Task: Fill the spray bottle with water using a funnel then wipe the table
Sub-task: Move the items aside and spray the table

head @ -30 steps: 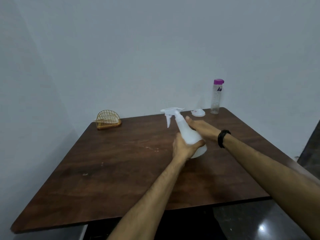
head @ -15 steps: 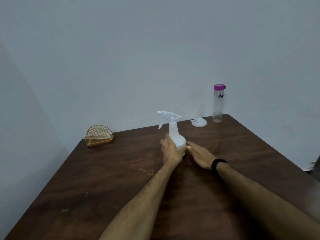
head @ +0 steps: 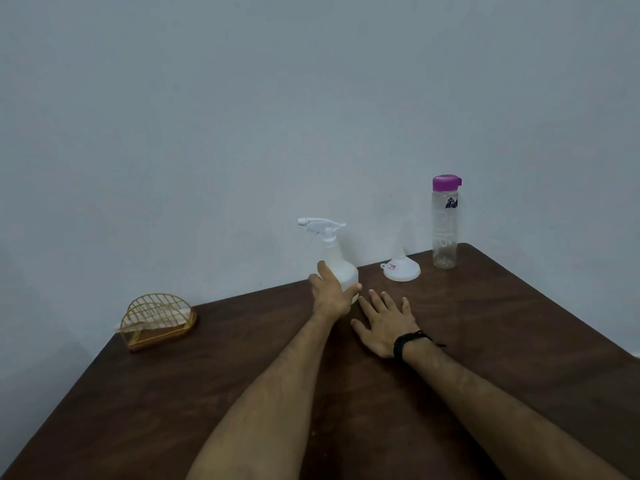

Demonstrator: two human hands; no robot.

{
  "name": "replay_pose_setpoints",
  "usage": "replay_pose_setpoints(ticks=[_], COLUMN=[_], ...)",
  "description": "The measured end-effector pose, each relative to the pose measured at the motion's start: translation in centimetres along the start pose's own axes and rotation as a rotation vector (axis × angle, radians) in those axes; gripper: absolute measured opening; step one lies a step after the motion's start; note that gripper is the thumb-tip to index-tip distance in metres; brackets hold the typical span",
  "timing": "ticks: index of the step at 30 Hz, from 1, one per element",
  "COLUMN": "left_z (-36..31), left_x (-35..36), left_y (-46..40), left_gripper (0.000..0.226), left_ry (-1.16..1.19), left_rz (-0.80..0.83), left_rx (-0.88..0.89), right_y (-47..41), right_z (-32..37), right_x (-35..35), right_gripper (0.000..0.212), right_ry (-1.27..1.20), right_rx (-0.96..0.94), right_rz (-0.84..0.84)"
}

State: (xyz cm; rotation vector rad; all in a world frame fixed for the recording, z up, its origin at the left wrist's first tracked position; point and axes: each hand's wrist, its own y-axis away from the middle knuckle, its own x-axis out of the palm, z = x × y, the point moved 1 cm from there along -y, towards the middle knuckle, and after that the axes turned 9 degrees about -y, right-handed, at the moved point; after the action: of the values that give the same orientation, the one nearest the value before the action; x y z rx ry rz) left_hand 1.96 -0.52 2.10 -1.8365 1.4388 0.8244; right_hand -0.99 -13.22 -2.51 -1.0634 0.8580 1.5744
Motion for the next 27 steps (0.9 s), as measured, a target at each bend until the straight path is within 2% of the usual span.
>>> replay_pose_setpoints(ticks=[10, 14, 17, 22, 27], left_z=[0.1, 1.7, 5.4, 15.1, 22.0], left_x=[1.5, 0.4, -2.2, -8.6, -14.1], left_y=[-5.1, -4.1, -1.8, 4.0, 8.8], left_gripper=[0.095, 0.105, 0.109, 0.076, 0.074], left_ry=[-0.012, -0.051, -0.134, -0.529, -0.646], left_rz=[-0.021, 0.061, 0.158, 0.218, 0.234], left_rx=[0.065, 0.088, -0.006, 0.027, -0.075], right_y=[-2.0, -1.7, -1.5, -1.0, 0.0], right_z=[-0.3, -0.2, 0.0, 0.4, 2.0], right_x=[0.4, 0.3, 0.1, -0.5, -0.3], right_gripper=[0.071, 0.071, 0.071, 0.069, 0.073], right_ry=[-0.002, -0.007, -0.001, 0.031, 0.063], right_rx=[-0.009, -0.007, -0.005, 0.004, 0.040], right_rz=[-0.032, -0.035, -0.031, 0.021, 0.066])
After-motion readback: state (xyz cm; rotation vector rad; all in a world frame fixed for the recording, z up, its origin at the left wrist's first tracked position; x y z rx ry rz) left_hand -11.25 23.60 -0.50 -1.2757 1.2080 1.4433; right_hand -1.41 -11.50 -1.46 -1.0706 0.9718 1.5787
